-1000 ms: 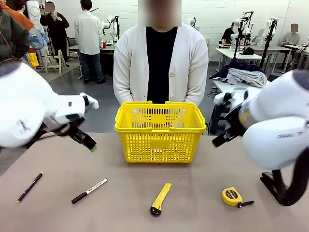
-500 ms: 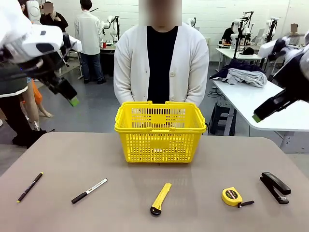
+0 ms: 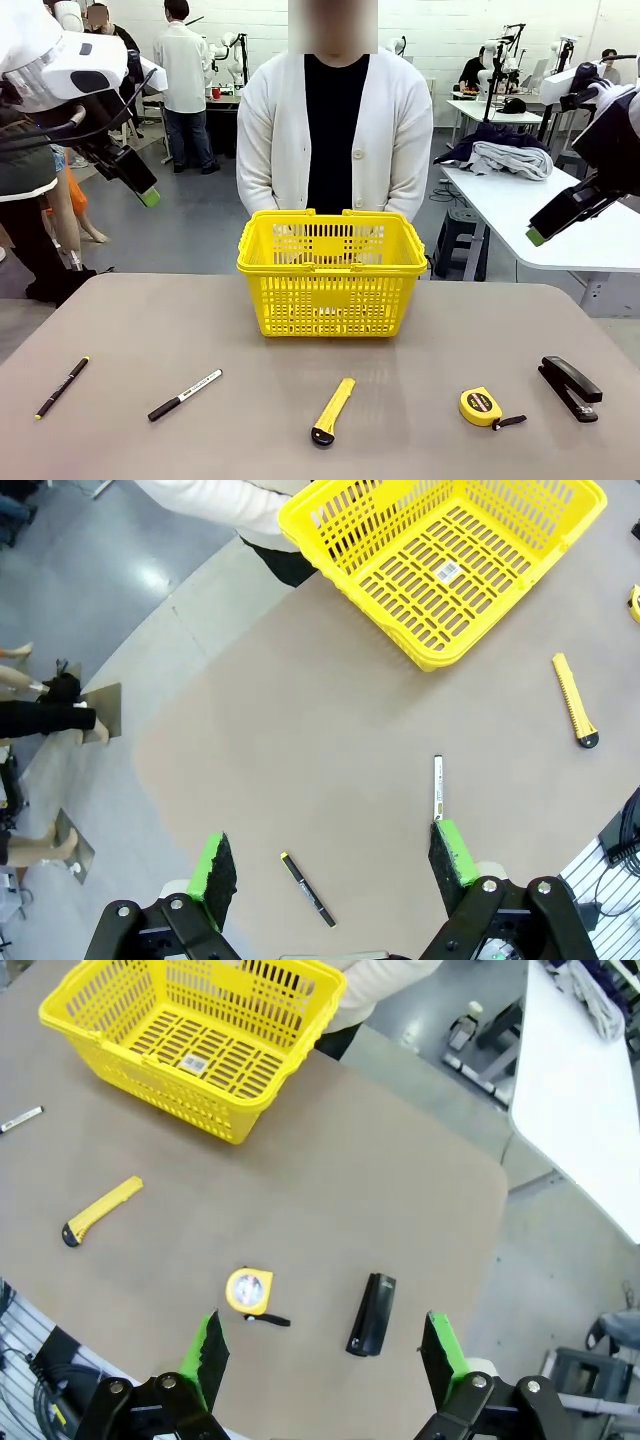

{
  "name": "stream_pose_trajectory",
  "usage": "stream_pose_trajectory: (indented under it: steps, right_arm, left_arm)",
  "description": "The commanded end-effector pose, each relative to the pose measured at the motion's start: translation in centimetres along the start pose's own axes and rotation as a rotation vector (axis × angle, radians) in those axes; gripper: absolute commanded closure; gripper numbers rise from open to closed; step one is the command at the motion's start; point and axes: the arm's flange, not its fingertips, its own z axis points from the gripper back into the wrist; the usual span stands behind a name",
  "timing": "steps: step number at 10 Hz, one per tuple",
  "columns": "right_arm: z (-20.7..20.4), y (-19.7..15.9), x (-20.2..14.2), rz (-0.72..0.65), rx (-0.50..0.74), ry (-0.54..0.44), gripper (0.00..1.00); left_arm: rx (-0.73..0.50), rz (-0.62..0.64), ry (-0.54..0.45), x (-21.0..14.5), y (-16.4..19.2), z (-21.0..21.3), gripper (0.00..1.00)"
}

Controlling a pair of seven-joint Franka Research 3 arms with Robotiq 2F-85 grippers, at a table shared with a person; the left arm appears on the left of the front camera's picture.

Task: Place the items the person wants into the basket.
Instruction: Pick up the item the person points to and place it in the Market Basket.

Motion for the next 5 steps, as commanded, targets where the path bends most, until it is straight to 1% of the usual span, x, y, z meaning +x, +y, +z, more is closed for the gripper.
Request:
stream_pose_trajectory:
  steps: [1, 2, 3, 4, 5]
  right_arm:
    - [-0.5, 0.0, -0.3, -0.001, -0.002, -0.013, 0.0]
    - [0.0, 0.0, 0.0, 0.0, 0.0, 0.0, 0.0]
    - [-0.6, -3.0, -2.2, 0.041, 0.22, -0.063, 0.0]
    - [-1.3, -5.5, -4.4, 0.118, 0.364, -0.124, 0.0]
    - [-1.9, -8.2, -6.6, 0.102, 0.435, -0.163, 0.0]
  left_arm:
    - [-0.017, 0.003, -0.004, 0.1, 0.0, -0.2, 0.0]
    - [0.0, 0.0, 0.0, 0.0, 0.0, 0.0, 0.0]
    - [-0.308, -0.023, -0.064, -1.8, 3.9, -0.2, 0.0]
    - [-0.474, -0.097, -0.144, -3.9, 6.9, -0.3, 0.0]
    - [-0.547, -0.08, -0.216, -6.1, 9.8, -0.1, 0.0]
